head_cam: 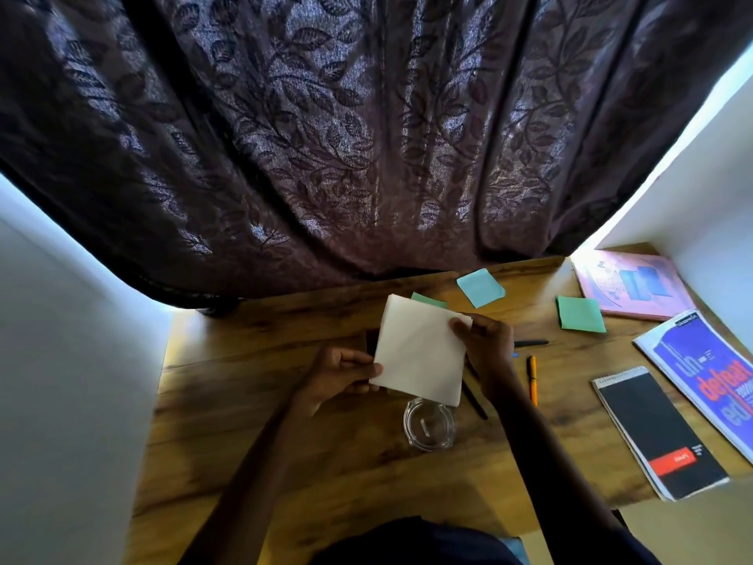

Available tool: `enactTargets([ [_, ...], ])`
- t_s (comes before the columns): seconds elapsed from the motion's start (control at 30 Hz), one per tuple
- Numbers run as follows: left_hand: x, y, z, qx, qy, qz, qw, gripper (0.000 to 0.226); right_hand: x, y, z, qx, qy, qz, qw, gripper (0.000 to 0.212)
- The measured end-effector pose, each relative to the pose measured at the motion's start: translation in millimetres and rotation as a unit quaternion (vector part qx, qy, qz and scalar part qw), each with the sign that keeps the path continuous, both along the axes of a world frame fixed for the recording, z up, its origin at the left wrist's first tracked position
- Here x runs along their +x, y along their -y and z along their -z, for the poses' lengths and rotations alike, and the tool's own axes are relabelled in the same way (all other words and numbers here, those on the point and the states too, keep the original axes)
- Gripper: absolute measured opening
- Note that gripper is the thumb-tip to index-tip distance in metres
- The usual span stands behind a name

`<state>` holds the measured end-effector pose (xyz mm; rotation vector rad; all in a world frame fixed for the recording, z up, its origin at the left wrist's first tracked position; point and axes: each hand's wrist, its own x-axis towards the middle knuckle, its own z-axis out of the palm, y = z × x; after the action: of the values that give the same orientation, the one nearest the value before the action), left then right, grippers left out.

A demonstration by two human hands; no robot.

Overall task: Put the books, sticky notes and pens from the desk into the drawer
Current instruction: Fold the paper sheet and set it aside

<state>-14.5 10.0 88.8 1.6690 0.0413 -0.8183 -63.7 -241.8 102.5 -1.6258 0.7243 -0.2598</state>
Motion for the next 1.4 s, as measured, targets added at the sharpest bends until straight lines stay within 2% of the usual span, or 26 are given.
enactTargets([
  [0.13, -3.1, -2.6, 1.5, -0.021, -0.030, -0.024, 0.999, 0.032, -1.4, 3.0, -0.8, 0.015, 0.010, 0.003, 1.000, 0.018],
  [0.2, -4.1, -1.2, 2.8, -0.016, -0.036, -0.054, 0.998, 0.032, -0.9, 2.4, 1.0, -0.014, -0.010, 0.001, 1.000, 0.018],
  [0.33, -7.2, 5.2, 0.6, -0.001, -0.040, -0.112, 0.993, 0.028, 1.4, -1.4, -0.5, -0.198, -0.079, -0.052, 0.976, 0.023],
  [0.43, -13.1, 13.2, -5.1, 0.001, -0.027, -0.150, 0.988, 0.022, -2.9, -15.3, -10.1, -0.297, -0.043, -0.069, 0.952, 0.029],
  [0.5, -16.9, 20.3, -8.0, -0.005, -0.021, -0.165, 0.986, 0.020, -7.0, -29.2, -13.8, -0.337, -0.006, -0.104, 0.936, 0.022],
  [0.57, -19.9, 27.6, -11.4, -0.017, -0.023, -0.175, 0.984, 0.019, -11.4, -44.1, -15.8, -0.346, 0.013, -0.132, 0.929, 0.008],
  [0.77, -27.6, 42.6, -23.3, -0.040, 0.005, -0.175, 0.984, 0.011, -15.3, -67.7, -13.5, -0.321, 0.053, -0.215, 0.921, 0.009],
  [0.97, -24.7, 41.3, -29.2, -0.048, -0.015, -0.203, 0.978, 0.011, -17.9, -69.0, -12.5, -0.331, 0.055, -0.188, 0.923, 0.017],
  [1.4, -25.2, 36.9, -31.8, -0.072, -0.030, -0.204, 0.976, 0.020, -18.1, -66.3, -11.9, -0.323, 0.088, -0.219, 0.917, 0.018],
])
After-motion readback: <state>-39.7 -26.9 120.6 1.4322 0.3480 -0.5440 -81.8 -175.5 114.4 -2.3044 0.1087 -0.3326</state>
